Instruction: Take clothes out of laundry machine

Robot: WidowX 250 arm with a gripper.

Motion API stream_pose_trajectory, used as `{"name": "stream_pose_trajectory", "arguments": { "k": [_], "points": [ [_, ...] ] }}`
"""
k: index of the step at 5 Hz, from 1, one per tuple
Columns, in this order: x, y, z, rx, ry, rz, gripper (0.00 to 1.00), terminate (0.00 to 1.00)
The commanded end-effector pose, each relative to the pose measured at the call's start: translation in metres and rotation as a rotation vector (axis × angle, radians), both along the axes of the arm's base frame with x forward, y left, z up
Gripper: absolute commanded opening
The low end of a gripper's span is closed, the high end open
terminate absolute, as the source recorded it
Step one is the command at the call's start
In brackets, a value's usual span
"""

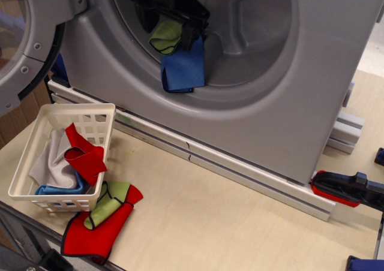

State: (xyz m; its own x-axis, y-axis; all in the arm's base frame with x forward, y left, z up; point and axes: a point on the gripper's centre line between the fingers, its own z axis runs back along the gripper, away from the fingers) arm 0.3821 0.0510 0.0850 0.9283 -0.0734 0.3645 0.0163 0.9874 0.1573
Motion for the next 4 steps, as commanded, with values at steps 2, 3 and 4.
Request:
{"name": "stream_pose_trajectory", "arguments": {
  "k": [2,3,4],
  "points": [
    [0.031,-0.009,-0.024,-0.058,0.089,-0.051,1.00,0.00],
    [0.029,-0.008,-0.022,-0.048,0.105,-0.075,0.00,0.00],
    [0.020,-0.005,-0.025,0.001,0.151,-0.041,0.00,0.00]
  ]
}}
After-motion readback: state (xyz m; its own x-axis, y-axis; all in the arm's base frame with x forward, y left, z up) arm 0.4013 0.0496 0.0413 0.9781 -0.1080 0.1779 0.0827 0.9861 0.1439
